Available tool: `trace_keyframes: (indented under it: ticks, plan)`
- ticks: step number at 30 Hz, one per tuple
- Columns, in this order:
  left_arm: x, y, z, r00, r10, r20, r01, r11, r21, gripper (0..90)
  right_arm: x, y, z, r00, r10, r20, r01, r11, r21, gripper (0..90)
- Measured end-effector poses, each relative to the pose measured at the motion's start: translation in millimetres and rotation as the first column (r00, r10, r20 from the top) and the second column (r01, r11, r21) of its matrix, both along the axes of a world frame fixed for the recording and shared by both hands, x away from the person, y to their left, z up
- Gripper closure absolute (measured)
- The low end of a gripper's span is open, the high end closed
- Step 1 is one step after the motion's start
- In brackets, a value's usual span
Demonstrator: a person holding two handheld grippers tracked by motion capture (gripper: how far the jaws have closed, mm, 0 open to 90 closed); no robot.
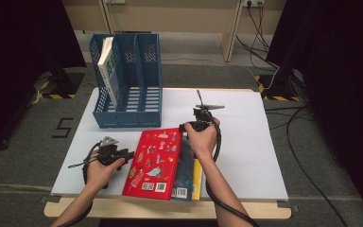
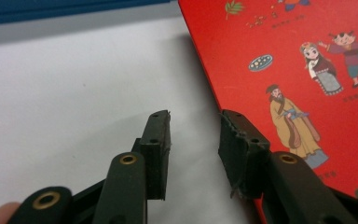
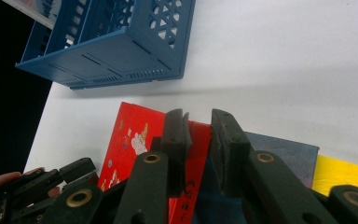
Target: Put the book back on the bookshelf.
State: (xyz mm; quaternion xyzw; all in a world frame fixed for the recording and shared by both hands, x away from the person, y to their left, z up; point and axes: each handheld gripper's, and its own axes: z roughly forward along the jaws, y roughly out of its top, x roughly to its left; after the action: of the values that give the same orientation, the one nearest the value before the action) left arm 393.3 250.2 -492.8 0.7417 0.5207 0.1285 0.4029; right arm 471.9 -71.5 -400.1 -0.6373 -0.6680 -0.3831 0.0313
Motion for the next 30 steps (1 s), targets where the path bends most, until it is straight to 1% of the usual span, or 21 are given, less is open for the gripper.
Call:
trace_keyframes:
  ticks: [1,2,4,8,12,15,17,19,20,21,22,24,25,28,29,30]
  plan:
    - [0.1,-0.6,-1.4,1.0000,-0.003,-0.003,0.003,1.0000,0.005,62.7,0.4,-0.3,-0.4,1.0000,0.002,0.001,-0.002,1.000,-0.002,76.5]
    - [0.0,-1.4,-2.3,1.0000,-0.004,0.001,0.004,0.9999,0.012,63.0,0.5,0.0,-0.1,1.0000,-0.003,-0.006,0.003,1.000,0.003,76.3]
    - [0.0,-2.6,-1.7,0.9999,-0.011,0.004,0.011,0.9995,0.029,63.6,1.1,0.1,-0.2,1.0000,0.000,-0.006,0.000,1.000,0.006,75.8]
    - [-0.5,-4.6,-1.8,0.9997,-0.017,0.015,0.016,0.9984,0.055,65.3,2.8,4.1,-4.3,0.9996,0.009,-0.028,-0.009,1.000,0.003,73.0]
    - [-1.3,-4.8,-2.6,0.9997,-0.012,0.023,0.011,0.9983,0.057,67.1,4.2,7.6,-9.1,0.9992,0.007,-0.039,-0.007,1.000,0.004,70.3]
    - [-1.3,-5.1,-2.4,0.9996,-0.012,0.024,0.010,0.9981,0.061,67.5,5.2,8.3,-12.0,0.9981,-0.001,-0.062,0.000,1.000,-0.006,68.7]
    - [-1.5,-5.6,-2.5,0.9996,-0.009,0.027,0.008,0.9980,0.063,67.7,5.9,8.0,-14.5,0.9980,0.002,-0.062,-0.003,1.000,-0.012,67.6]
    - [-1.6,-5.6,-2.7,0.9995,-0.009,0.030,0.007,0.9978,0.066,68.0,6.4,8.2,-15.6,0.9962,-0.003,-0.087,0.002,1.000,-0.015,67.0]
    - [-1.6,-5.6,-2.6,0.9995,-0.009,0.030,0.007,0.9978,0.066,68.2,7.1,8.4,-18.2,0.9943,0.008,-0.106,-0.010,1.000,-0.020,66.2]
    - [-1.7,-5.7,-2.7,0.9995,-0.009,0.030,0.007,0.9977,0.068,68.2,7.7,9.6,-19.8,0.9906,0.017,-0.136,-0.019,1.000,-0.013,64.8]
    - [-1.8,-5.6,-2.5,0.9995,-0.012,0.029,0.010,0.9974,0.071,68.5,8.0,11.2,-24.0,0.9860,0.040,-0.162,-0.040,0.999,0.004,63.6]
    - [-1.9,-5.4,-2.8,0.9995,-0.008,0.031,0.006,0.9976,0.069,69.0,7.0,13.2,-27.1,0.9848,0.047,-0.167,-0.047,0.999,0.002,62.4]
    - [-1.9,-5.4,-2.9,0.9994,-0.009,0.032,0.007,0.9975,0.071,69.2,6.9,13.5,-28.3,0.9855,0.046,-0.164,-0.044,0.999,0.012,62.4]
    - [-1.9,-5.5,-2.7,0.9995,-0.009,0.030,0.007,0.9975,0.071,69.4,6.5,13.8,-29.4,0.9844,0.046,-0.170,-0.043,0.999,0.023,62.2]
    - [-2.0,-5.5,-2.7,0.9995,-0.008,0.029,0.006,0.9976,0.070,69.4,6.3,14.1,-29.9,0.9853,0.047,-0.164,-0.044,0.999,0.022,62.0]
    - [-1.9,-5.6,-2.9,0.9995,-0.007,0.032,0.005,0.9975,0.071,69.4,6.1,14.3,-29.6,0.9846,0.048,-0.168,-0.045,0.999,0.021,61.9]
